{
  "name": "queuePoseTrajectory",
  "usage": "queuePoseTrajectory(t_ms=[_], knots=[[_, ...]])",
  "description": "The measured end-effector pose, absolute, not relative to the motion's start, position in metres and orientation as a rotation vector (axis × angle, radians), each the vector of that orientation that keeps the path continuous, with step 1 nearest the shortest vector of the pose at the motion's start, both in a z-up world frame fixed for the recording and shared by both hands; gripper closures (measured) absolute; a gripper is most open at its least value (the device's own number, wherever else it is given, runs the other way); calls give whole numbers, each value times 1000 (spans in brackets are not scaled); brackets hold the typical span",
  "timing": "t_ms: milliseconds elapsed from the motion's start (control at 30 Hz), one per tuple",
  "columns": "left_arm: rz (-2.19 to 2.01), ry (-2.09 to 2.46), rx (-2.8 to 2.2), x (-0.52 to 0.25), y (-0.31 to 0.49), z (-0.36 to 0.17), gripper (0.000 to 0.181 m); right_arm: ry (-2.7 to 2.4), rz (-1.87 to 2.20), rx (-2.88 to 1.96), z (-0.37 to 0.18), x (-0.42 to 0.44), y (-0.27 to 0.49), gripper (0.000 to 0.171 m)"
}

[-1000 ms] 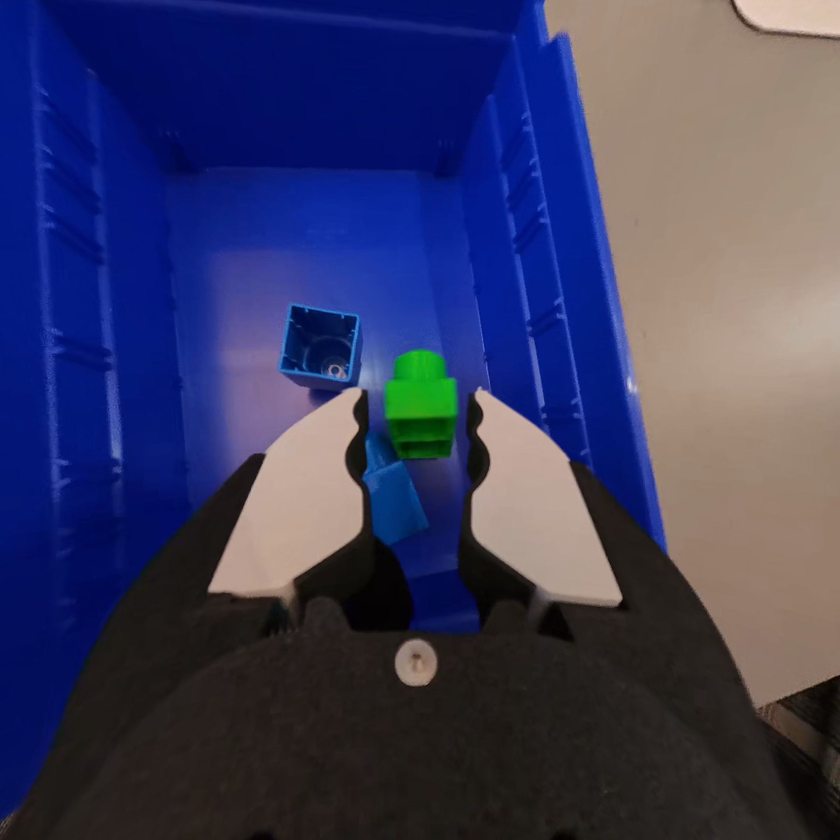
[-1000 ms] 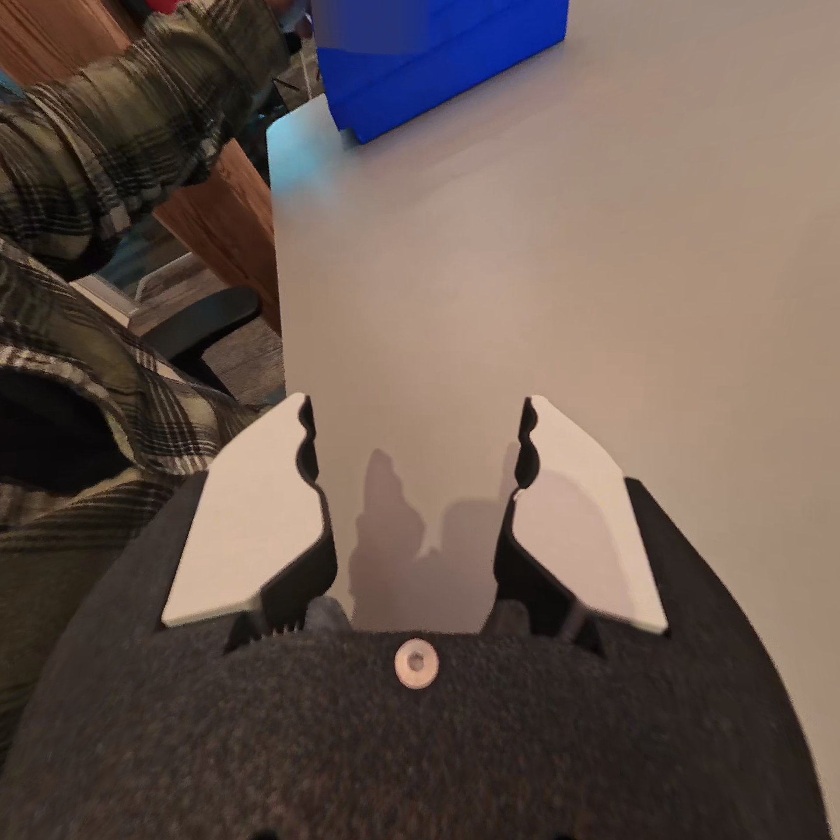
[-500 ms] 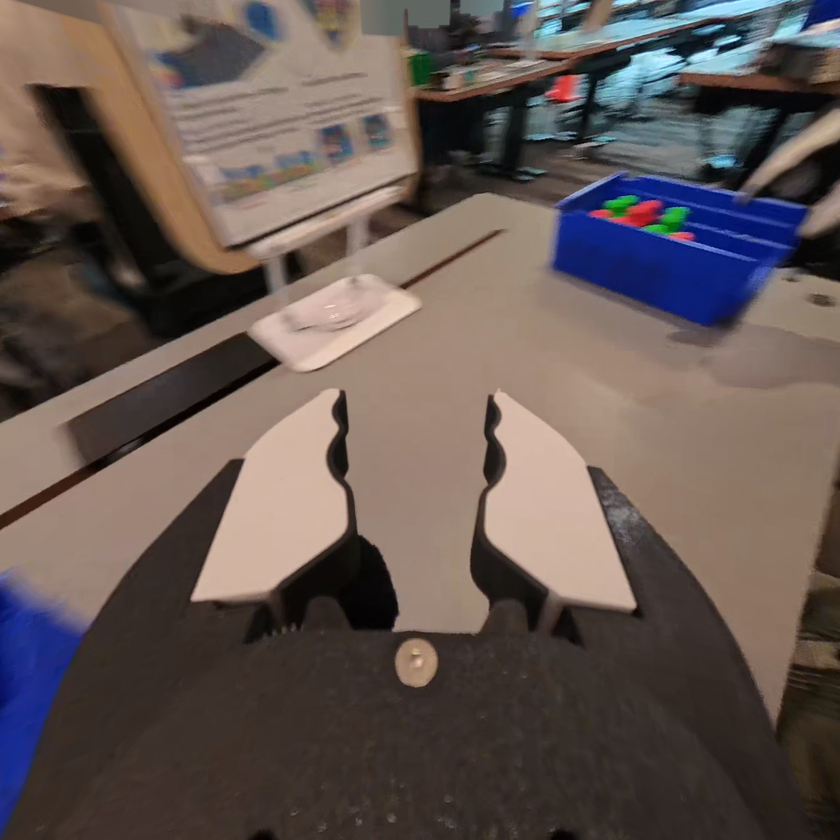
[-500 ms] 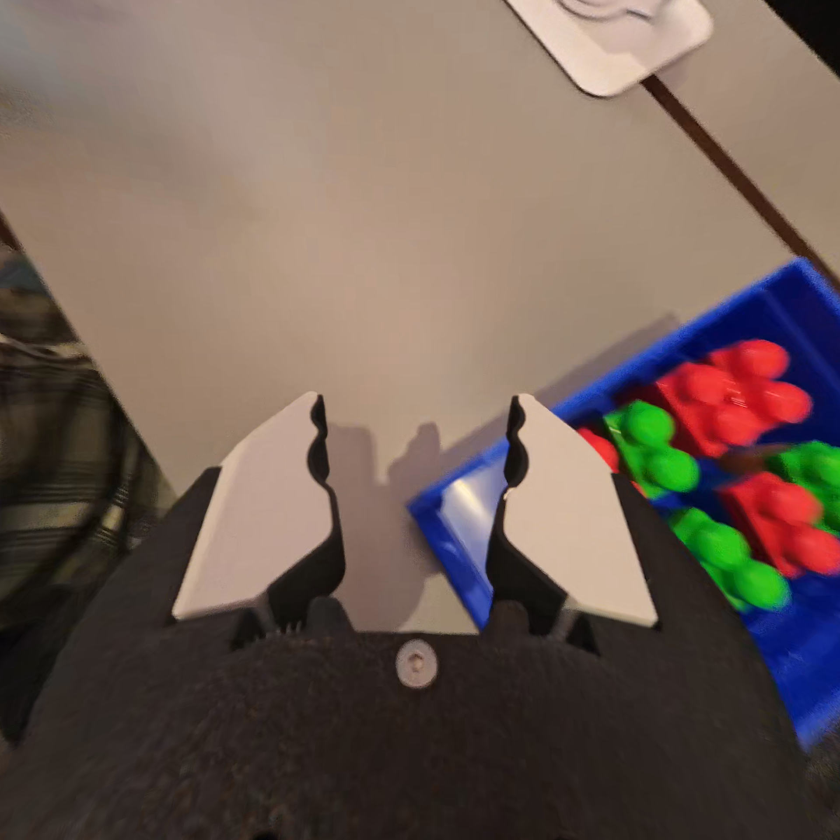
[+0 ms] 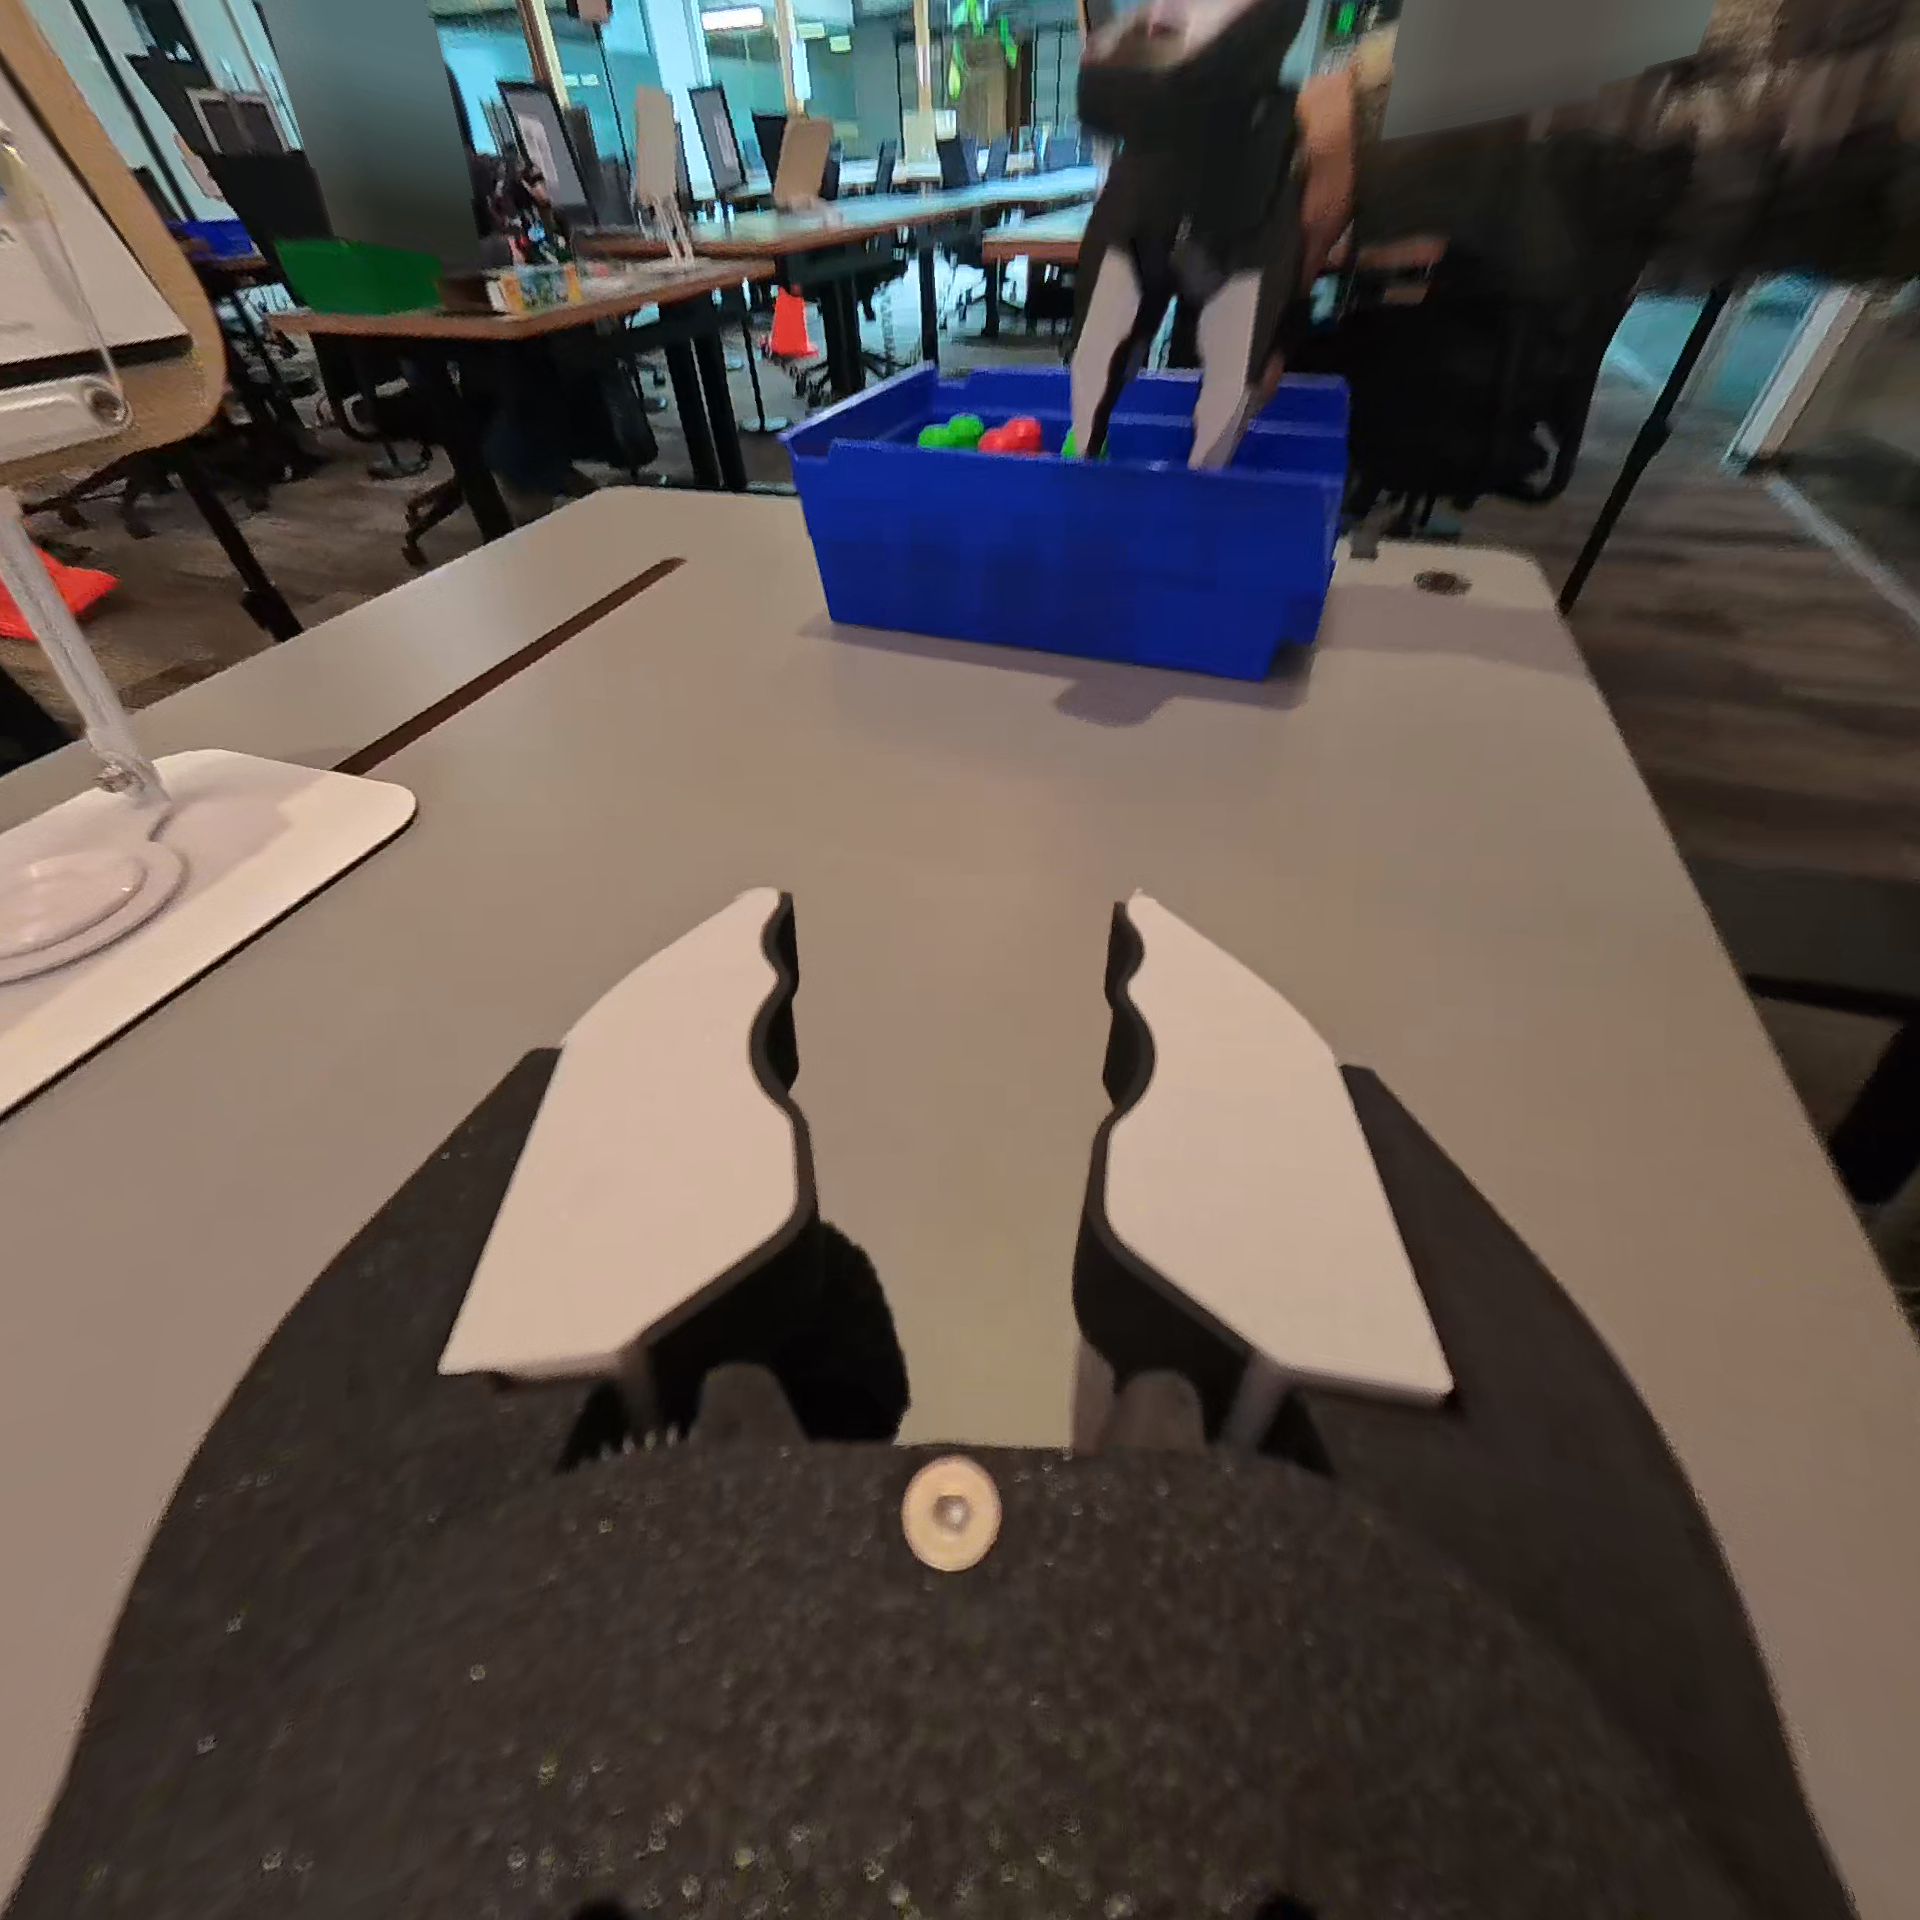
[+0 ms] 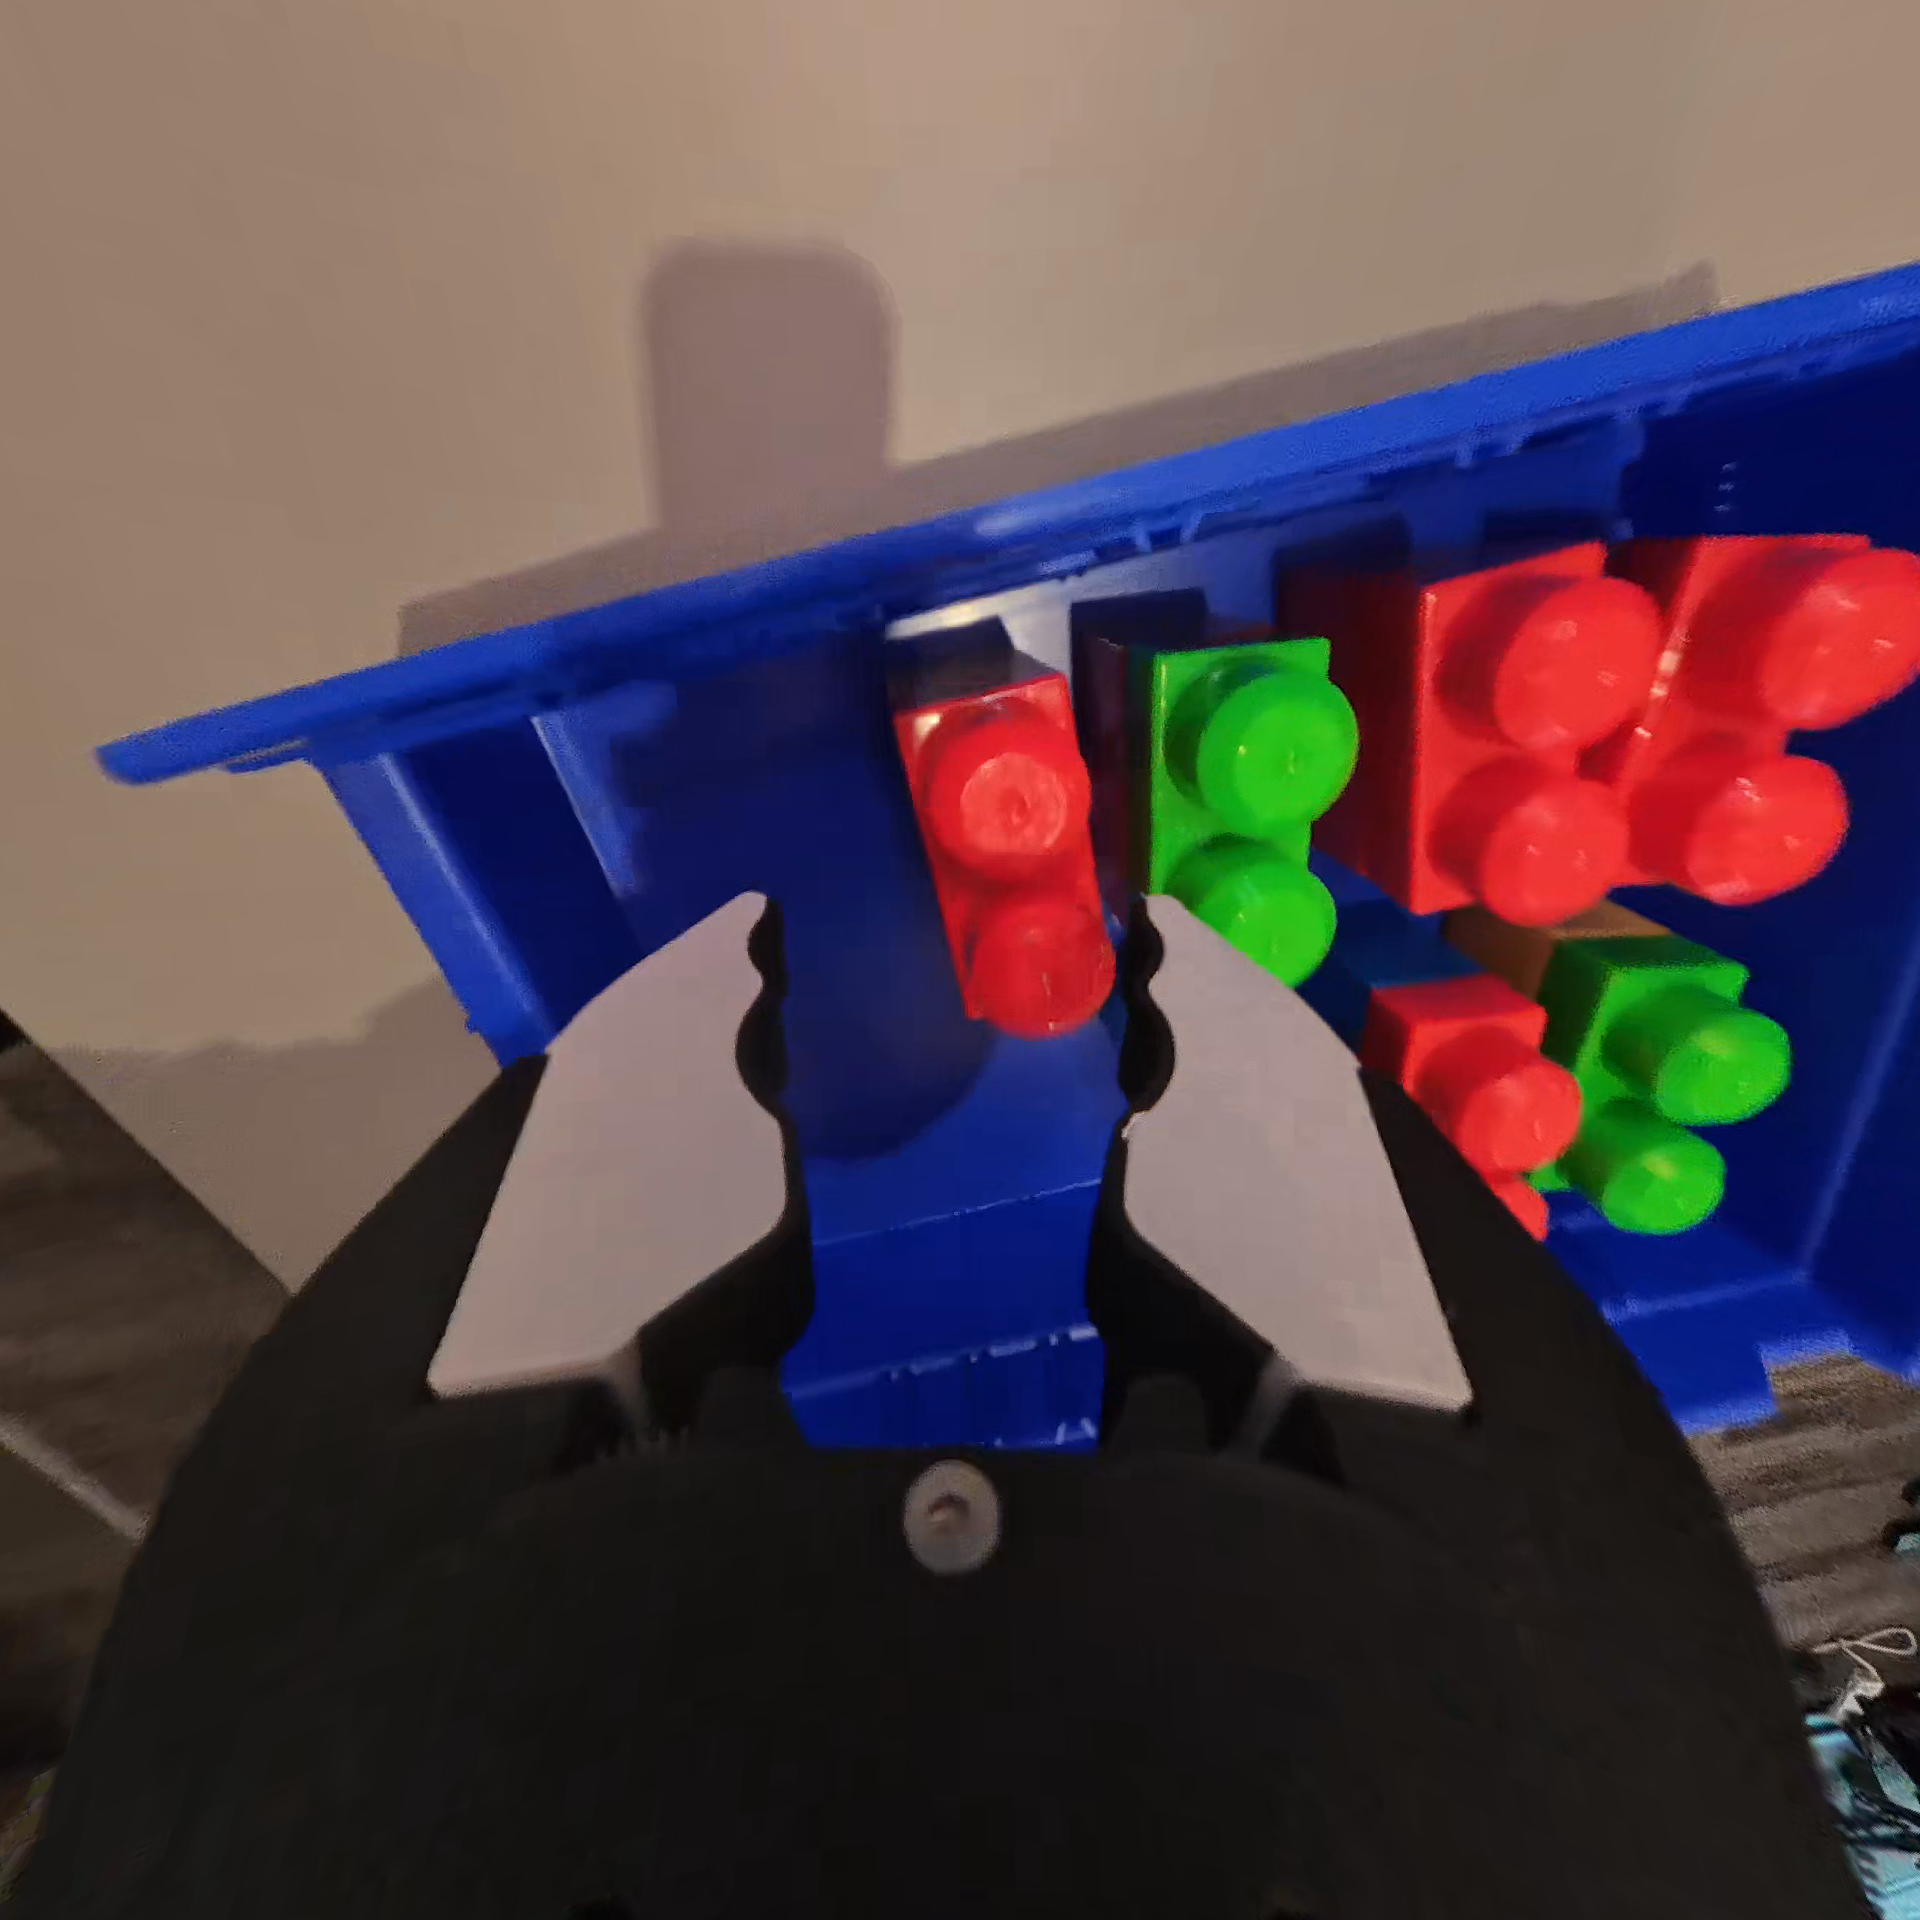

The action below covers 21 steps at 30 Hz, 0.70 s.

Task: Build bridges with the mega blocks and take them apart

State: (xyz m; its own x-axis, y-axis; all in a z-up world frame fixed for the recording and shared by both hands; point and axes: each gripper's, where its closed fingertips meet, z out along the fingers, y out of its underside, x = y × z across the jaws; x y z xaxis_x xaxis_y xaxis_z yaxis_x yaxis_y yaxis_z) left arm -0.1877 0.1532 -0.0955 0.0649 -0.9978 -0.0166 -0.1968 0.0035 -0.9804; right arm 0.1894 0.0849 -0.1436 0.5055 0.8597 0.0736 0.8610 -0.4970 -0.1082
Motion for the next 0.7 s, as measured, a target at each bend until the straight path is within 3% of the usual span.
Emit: queuePoseTrajectory(t_ms=[300, 533, 700], knots=[[-1180, 1204, -1434, -201, 167, -96, 124, -1452, 77, -2698, -167, 189, 92, 135], [-1371, 1046, -1374, -213, 169, -65, 121, -904, 180, -2602, -68, 186, 92, 135], [-1485, 976, -1343, -222, 169, -50, 117, -666, 431, -2348, -2, 107, 103, 136]])
